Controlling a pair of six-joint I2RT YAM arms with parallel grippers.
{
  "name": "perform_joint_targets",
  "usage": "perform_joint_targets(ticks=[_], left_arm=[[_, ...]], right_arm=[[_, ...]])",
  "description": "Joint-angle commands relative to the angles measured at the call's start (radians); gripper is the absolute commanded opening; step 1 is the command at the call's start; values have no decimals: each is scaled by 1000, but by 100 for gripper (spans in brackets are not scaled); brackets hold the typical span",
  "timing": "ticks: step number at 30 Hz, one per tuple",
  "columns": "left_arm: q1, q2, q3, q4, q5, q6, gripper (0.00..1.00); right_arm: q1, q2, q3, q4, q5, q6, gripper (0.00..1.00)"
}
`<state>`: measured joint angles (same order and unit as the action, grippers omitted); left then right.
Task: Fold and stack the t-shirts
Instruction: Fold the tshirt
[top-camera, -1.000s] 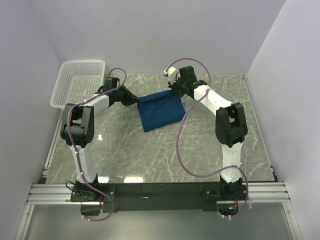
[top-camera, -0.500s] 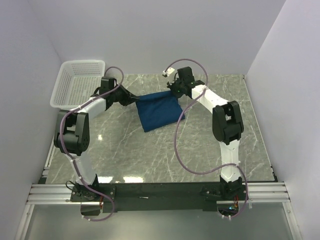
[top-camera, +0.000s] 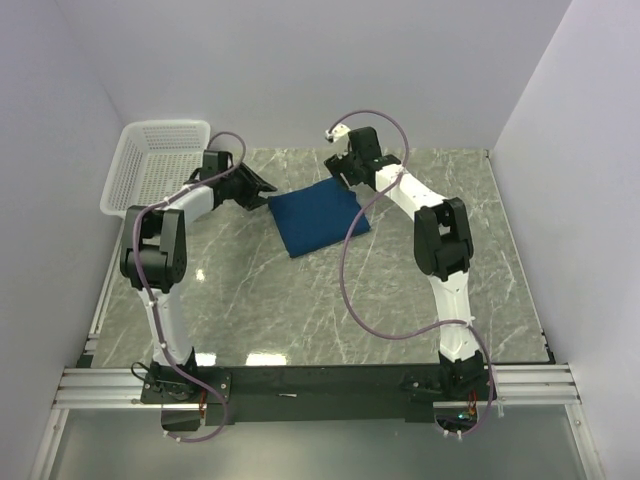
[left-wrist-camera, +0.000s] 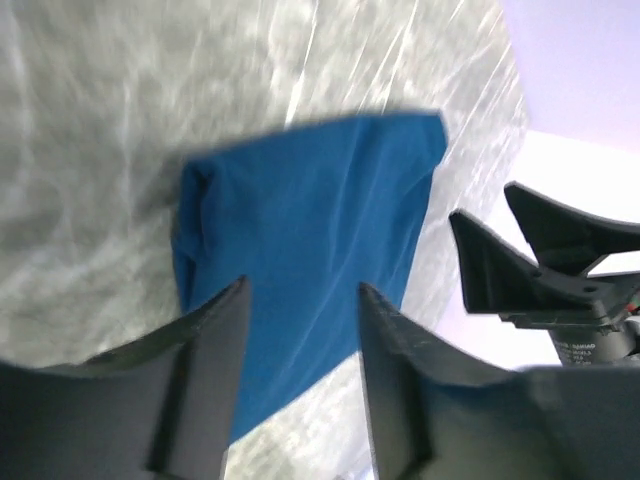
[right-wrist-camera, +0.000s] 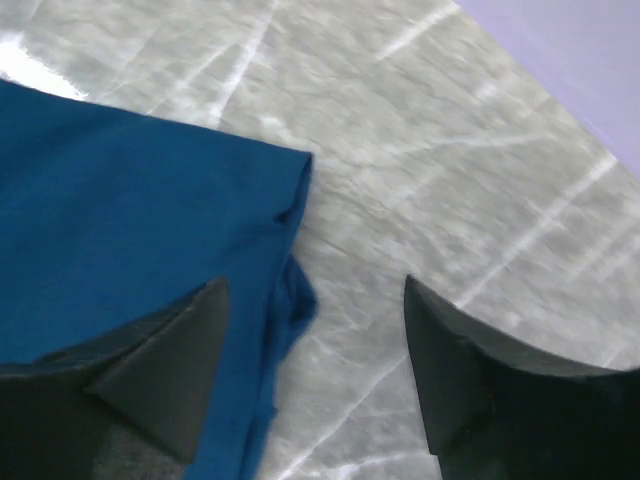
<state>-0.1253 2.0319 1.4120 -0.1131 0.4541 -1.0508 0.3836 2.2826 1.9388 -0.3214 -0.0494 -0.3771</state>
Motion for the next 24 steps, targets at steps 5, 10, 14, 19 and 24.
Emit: perform_joint_targets(ticks=[5, 10, 14, 19, 24], left_arm=[[27, -197, 106, -40, -98, 176, 74], [26, -259, 26, -65, 96, 250, 66], [-8, -341, -202, 50, 218, 221, 62], [-88, -439, -353, 59, 155, 227, 64], [-105, -590, -504, 76, 84, 232, 66]], right_arm=[[-3, -178, -122, 94, 79, 23, 81], [-32, -339, -234, -182, -459, -132, 67], [-54, -266, -180, -364, -625, -27, 38], [-97, -203, -198, -214, -338, 405, 74], [-109, -144, -169, -199, -150, 537, 81]])
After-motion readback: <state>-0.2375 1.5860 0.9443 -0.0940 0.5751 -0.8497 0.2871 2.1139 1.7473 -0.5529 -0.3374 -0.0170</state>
